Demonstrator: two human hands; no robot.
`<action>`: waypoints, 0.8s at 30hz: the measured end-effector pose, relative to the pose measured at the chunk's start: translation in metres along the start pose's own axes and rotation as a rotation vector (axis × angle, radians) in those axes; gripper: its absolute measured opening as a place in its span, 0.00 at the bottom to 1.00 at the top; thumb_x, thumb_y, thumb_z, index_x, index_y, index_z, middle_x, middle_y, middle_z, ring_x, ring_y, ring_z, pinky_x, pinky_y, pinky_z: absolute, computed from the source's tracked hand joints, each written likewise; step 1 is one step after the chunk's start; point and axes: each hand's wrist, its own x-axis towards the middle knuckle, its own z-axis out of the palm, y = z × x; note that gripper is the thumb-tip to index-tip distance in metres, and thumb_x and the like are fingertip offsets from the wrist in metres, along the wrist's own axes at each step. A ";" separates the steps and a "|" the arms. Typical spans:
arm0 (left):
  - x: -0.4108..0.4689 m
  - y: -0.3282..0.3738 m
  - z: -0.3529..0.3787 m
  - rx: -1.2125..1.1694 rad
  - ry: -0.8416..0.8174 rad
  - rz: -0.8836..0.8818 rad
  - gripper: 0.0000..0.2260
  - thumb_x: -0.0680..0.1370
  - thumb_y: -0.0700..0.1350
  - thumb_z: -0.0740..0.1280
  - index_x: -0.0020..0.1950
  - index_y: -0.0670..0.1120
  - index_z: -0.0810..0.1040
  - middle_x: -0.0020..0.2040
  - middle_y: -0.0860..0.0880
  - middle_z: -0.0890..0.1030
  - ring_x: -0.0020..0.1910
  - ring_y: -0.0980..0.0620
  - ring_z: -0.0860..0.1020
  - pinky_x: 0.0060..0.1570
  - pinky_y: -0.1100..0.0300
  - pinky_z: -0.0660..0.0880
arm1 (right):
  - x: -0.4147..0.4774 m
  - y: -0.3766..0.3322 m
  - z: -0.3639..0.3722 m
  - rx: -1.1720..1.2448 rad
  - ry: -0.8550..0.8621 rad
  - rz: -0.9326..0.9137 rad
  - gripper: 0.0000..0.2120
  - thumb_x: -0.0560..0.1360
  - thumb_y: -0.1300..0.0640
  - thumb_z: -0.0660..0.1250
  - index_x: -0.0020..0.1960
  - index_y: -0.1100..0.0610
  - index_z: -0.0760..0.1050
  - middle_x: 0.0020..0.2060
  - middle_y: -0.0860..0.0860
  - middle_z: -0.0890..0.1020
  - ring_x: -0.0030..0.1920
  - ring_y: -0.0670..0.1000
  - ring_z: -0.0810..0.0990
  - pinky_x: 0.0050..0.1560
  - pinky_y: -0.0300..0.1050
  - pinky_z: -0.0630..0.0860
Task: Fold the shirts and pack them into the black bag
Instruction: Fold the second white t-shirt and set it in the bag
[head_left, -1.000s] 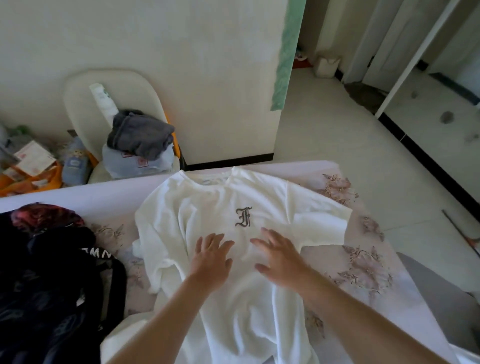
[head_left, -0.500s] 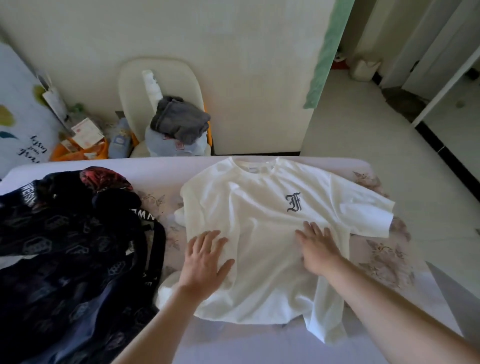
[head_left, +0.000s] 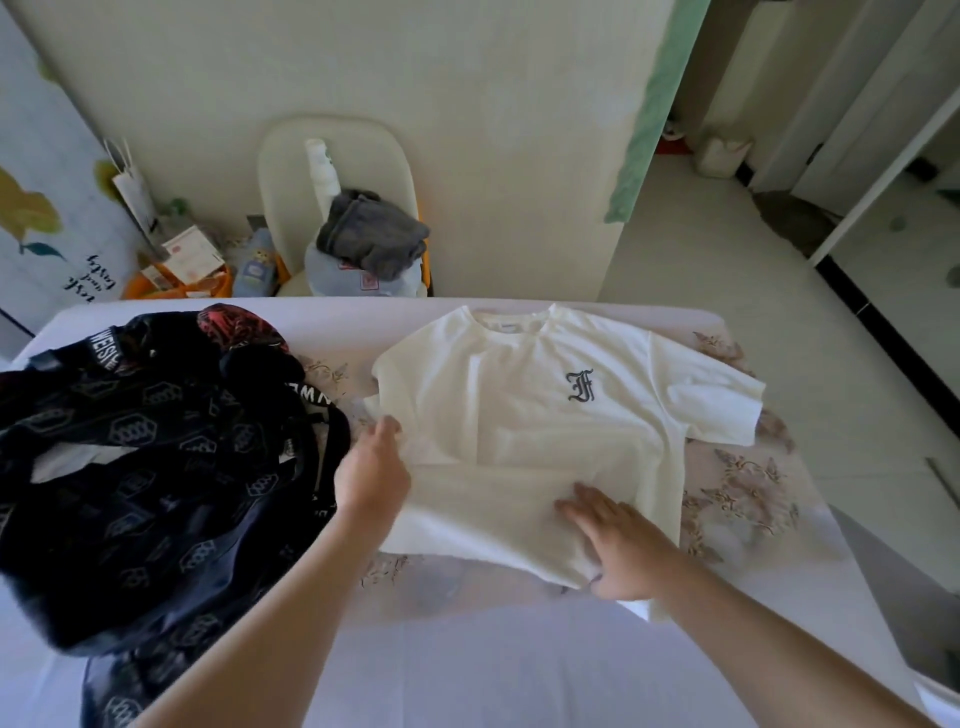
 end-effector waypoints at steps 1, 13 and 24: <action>0.003 0.002 -0.005 0.166 0.039 -0.023 0.24 0.75 0.37 0.65 0.69 0.48 0.64 0.62 0.45 0.73 0.56 0.45 0.74 0.45 0.55 0.74 | -0.004 0.006 -0.002 -0.022 0.012 0.039 0.48 0.68 0.49 0.70 0.80 0.49 0.46 0.80 0.56 0.48 0.79 0.56 0.52 0.73 0.52 0.61; -0.062 0.045 0.101 0.230 -0.446 0.501 0.20 0.71 0.57 0.72 0.60 0.57 0.76 0.61 0.53 0.67 0.63 0.48 0.64 0.65 0.51 0.66 | -0.043 0.015 0.015 0.543 0.187 0.760 0.39 0.69 0.42 0.71 0.71 0.53 0.56 0.62 0.53 0.73 0.58 0.57 0.77 0.52 0.49 0.75; 0.007 0.087 0.057 -0.053 -0.018 0.273 0.13 0.78 0.38 0.64 0.62 0.48 0.74 0.56 0.46 0.77 0.53 0.45 0.73 0.51 0.53 0.71 | -0.015 0.079 -0.049 0.793 0.769 0.799 0.28 0.74 0.62 0.69 0.71 0.55 0.65 0.59 0.57 0.75 0.56 0.58 0.76 0.54 0.48 0.73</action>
